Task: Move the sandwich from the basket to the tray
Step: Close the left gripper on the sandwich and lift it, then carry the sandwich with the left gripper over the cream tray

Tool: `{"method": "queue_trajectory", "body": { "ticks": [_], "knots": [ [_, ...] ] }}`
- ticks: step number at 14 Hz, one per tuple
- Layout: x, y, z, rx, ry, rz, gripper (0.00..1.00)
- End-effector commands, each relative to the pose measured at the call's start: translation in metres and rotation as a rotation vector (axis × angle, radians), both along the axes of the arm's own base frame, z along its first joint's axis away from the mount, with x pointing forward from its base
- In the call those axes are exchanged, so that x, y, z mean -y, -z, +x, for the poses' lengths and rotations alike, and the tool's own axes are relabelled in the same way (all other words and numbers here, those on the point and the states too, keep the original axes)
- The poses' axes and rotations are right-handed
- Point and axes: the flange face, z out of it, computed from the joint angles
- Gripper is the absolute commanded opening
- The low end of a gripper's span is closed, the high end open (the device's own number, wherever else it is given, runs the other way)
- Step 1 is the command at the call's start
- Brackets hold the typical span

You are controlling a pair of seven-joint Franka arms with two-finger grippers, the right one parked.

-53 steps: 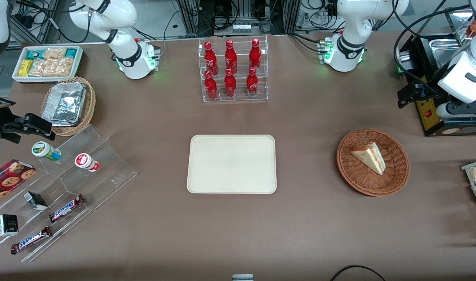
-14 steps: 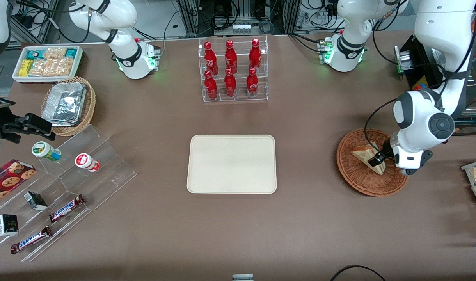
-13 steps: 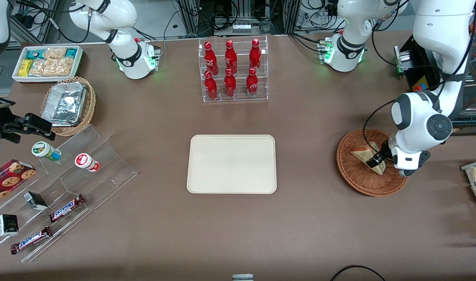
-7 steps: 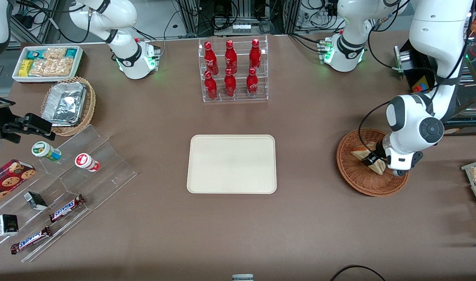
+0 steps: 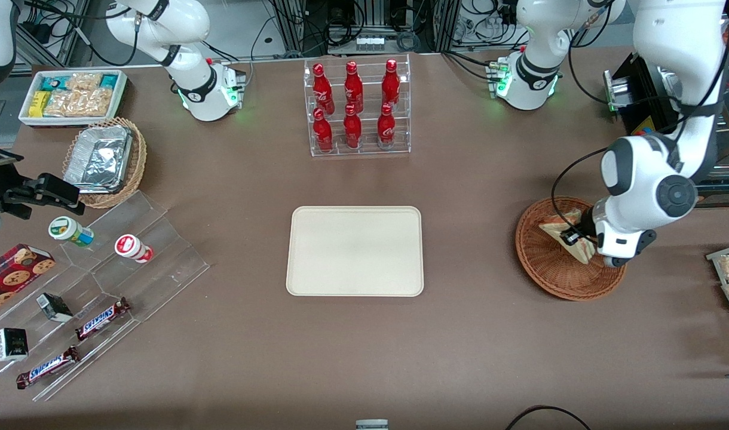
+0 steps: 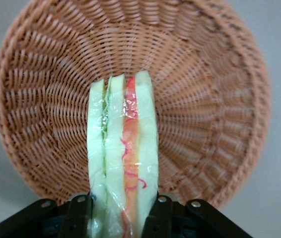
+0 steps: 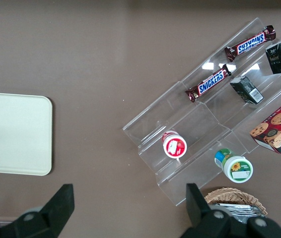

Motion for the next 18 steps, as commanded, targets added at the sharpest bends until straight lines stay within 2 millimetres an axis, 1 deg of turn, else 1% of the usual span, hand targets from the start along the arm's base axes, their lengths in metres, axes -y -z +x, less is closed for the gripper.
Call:
{"method": "queue_trajectory", "body": {
  "ticks": [1,3,5,6,8,9,10,12,14,15,16,17,18],
  "knots": [
    [0.031,-0.039,0.016,0.014,0.137,-0.010,0.34],
    [0.057,-0.052,0.025,0.046,0.243,-0.022,0.30],
    [0.098,-0.054,0.031,0.063,0.347,-0.038,0.30],
    [0.124,-0.050,0.031,0.064,0.389,-0.041,0.30],
    [0.163,-0.046,0.032,0.069,0.446,-0.043,0.30],
    [0.187,-0.042,0.030,0.068,0.484,-0.045,0.30],
    [0.209,-0.037,0.027,0.064,0.518,-0.046,0.30],
    [0.254,-0.019,0.021,0.047,0.568,-0.066,0.30],
    [0.311,-0.006,0.012,0.053,0.605,-0.114,0.30],
    [0.326,-0.001,0.011,0.061,0.608,-0.117,0.30],
    [0.330,0.003,0.016,0.069,0.605,-0.115,0.30],
    [0.336,0.009,0.017,0.066,0.622,-0.115,0.31],
    [0.354,0.017,0.011,0.060,0.648,-0.114,0.30]
  ]
}}
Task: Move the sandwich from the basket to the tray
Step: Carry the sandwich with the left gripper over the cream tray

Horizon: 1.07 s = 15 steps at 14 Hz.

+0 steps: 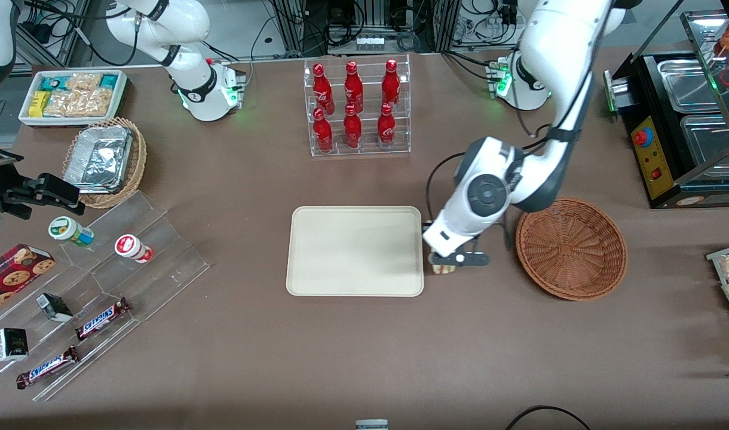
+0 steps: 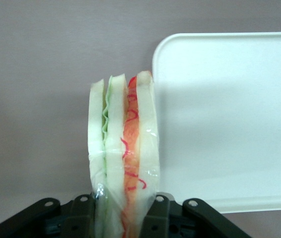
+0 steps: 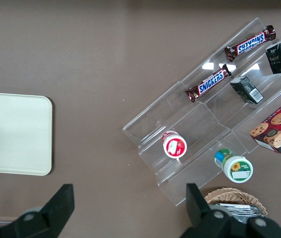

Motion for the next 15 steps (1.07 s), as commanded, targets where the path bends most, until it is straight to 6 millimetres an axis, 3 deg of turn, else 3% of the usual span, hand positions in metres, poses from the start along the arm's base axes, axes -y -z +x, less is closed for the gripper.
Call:
{"method": "queue_trajectory", "body": {
  "ticks": [1,7,9,13,15],
  "knots": [
    [0.039,0.019,0.001,-0.003,0.038,-0.004,0.30],
    [0.093,0.057,-0.005,0.049,0.014,-0.029,0.30],
    [0.122,0.070,-0.007,0.043,0.032,-0.027,0.30],
    [0.124,0.075,-0.008,0.038,0.044,-0.017,0.37],
    [0.123,0.075,-0.011,0.023,0.051,-0.007,0.49]
  ]
}}
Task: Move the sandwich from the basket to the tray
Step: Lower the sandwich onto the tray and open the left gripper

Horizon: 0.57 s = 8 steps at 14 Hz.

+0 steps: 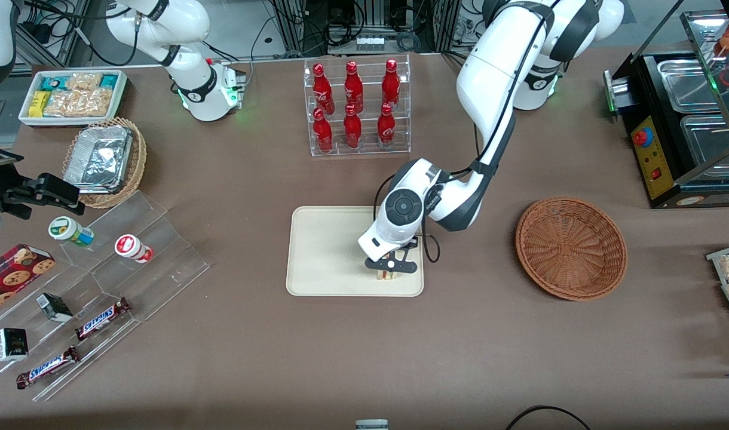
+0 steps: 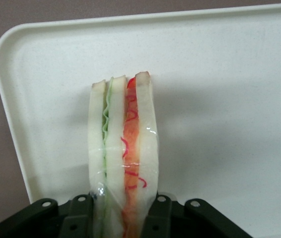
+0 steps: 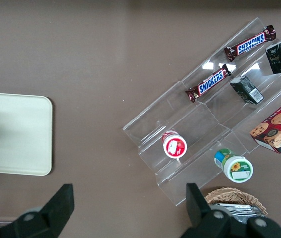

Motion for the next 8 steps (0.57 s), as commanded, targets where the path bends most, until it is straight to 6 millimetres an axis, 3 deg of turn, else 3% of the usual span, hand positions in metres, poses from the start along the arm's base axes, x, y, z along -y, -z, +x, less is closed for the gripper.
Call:
{"method": "queue_trajectory", "body": {
  "ticks": [1,3,5,8],
  "knots": [
    [0.004,0.000,0.000,-0.015,-0.002,0.018,0.59],
    [0.005,-0.005,0.002,-0.005,-0.001,0.016,0.98],
    [-0.001,-0.030,0.005,-0.004,-0.011,0.023,1.00],
    [-0.048,-0.100,0.021,-0.057,-0.058,0.058,1.00]
  ]
}}
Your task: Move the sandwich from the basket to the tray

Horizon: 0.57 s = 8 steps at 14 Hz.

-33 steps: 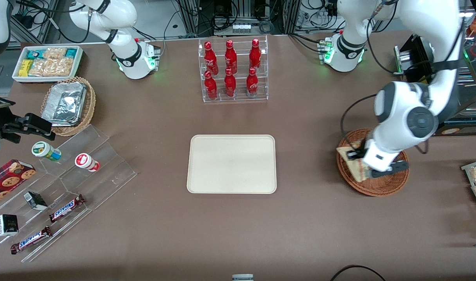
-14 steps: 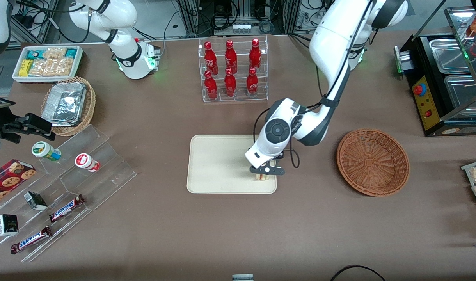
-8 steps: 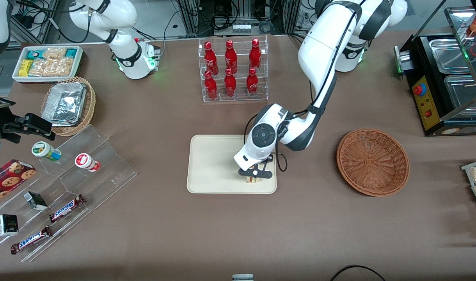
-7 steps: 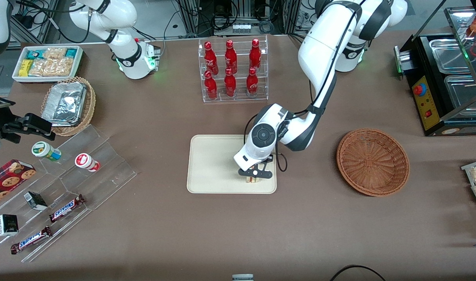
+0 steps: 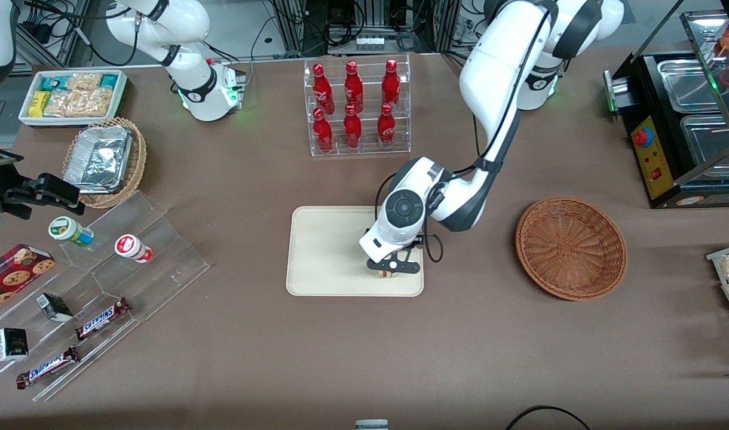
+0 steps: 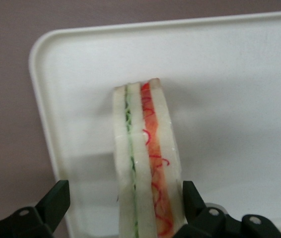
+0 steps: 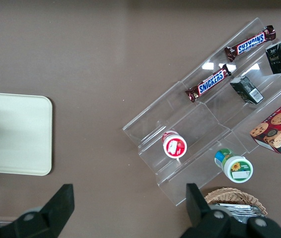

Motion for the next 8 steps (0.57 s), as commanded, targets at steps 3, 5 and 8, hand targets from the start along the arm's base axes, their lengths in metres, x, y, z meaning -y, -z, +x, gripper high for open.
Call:
{"method": "queue_trajectory", "body": {
  "ticks": [3,5,8],
  "knots": [
    [-0.086,-0.129,0.022,-0.012,-0.111,0.005,1.00],
    [-0.131,-0.175,0.025,-0.018,-0.156,0.020,1.00],
    [-0.201,-0.230,0.033,-0.002,-0.237,0.030,1.00]
  ]
}}
